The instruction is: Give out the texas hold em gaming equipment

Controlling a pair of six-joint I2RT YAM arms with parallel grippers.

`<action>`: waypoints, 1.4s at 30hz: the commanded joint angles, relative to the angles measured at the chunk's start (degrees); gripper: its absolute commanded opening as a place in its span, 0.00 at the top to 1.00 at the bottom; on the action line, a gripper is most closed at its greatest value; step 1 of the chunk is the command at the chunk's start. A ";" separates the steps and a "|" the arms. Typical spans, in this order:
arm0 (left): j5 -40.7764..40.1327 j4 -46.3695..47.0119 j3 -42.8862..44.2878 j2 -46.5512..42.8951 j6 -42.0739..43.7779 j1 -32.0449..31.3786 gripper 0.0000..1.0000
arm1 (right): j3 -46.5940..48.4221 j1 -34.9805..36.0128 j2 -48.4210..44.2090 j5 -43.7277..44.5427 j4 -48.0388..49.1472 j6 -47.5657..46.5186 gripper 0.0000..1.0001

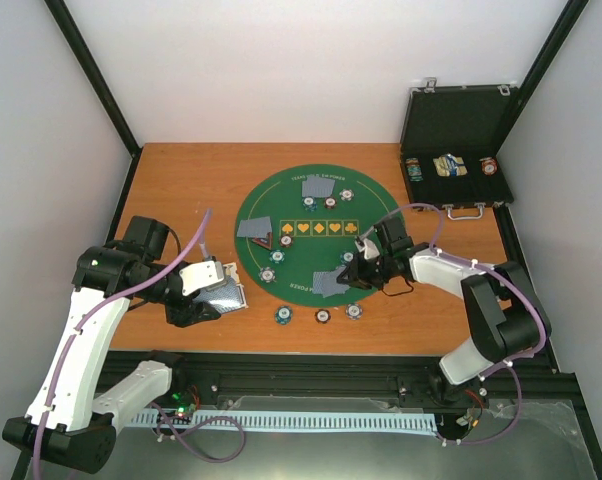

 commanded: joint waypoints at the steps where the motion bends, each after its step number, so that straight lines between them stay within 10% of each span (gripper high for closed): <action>1: 1.65 -0.68 2.25 -0.35 1.02 0.04 0.89 | 1.27 -0.38 0.37 4.06 -2.41 -2.56 0.88; 18: 2.45 -0.61 2.25 -0.07 0.86 0.02 0.89 | 6.05 0.86 -11.46 10.89 -11.37 -1.69 0.60; 29: 2.88 0.13 2.17 0.68 0.48 0.04 0.88 | 9.79 22.71 -16.13 1.59 8.61 13.93 0.20; 42: 4.01 0.84 1.45 0.85 -0.55 0.01 0.88 | 17.85 37.23 -5.41 -1.38 21.85 17.87 0.13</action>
